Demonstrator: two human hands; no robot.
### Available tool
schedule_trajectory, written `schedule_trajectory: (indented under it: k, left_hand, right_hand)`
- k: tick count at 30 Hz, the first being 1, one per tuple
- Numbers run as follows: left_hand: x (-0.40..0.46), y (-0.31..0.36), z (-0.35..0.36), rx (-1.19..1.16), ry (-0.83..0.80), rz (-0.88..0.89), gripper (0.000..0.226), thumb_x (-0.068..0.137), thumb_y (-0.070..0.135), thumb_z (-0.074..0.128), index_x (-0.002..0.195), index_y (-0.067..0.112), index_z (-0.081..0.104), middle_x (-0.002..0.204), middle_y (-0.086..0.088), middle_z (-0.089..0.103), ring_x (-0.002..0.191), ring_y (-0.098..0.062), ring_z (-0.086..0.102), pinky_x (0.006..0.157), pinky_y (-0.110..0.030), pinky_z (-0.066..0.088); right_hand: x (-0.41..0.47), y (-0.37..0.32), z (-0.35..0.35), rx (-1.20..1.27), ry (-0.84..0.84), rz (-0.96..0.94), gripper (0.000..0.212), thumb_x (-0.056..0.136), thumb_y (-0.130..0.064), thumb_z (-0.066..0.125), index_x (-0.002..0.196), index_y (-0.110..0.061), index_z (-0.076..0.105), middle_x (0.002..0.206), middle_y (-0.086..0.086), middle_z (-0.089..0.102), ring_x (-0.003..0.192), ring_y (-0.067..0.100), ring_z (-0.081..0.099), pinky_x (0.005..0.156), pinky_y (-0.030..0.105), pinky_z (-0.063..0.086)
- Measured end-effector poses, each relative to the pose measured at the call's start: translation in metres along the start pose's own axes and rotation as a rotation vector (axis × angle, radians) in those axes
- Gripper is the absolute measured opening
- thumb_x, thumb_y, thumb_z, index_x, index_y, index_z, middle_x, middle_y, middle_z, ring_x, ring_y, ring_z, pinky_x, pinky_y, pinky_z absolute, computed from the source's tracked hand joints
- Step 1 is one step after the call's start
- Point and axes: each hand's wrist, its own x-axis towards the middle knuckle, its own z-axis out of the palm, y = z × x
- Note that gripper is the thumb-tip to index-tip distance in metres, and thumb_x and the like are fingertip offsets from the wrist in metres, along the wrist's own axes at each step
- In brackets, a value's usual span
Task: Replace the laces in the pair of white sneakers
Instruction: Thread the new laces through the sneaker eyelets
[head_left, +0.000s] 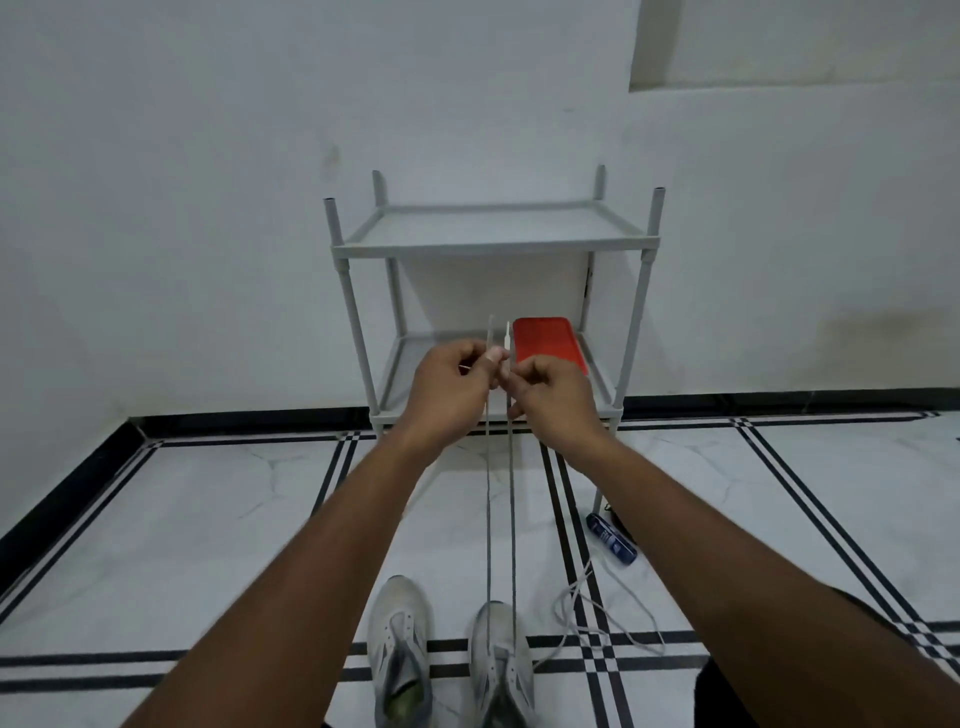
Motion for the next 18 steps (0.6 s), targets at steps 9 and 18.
schedule_trajectory:
  k: [9,18]
  left_hand:
    - [-0.001,0.004,-0.007,-0.072,0.156,0.030,0.012,0.094,0.018,0.078,0.106,0.017,0.075,0.090,0.001,0.077,0.084,-0.011,0.076,0.083,-0.034,0.064]
    - [-0.004,0.009,-0.003,-0.034,0.130,0.050,0.012,0.098,0.019,0.073,0.109,0.017,0.076,0.093,0.004,0.078,0.084,-0.006,0.075,0.073,-0.013,0.055]
  right_hand:
    - [-0.007,-0.008,-0.006,0.081,0.123,0.011,0.013,0.095,-0.032,0.080,0.097,-0.020,0.077,0.086,-0.002,0.077,0.068,0.015,0.072,0.066,0.025,0.057]
    - [-0.014,-0.016,-0.016,0.121,0.101,0.002,0.010,0.096,-0.027,0.080,0.102,-0.019,0.079,0.090,-0.004,0.077,0.070,0.009,0.071,0.070,0.025,0.057]
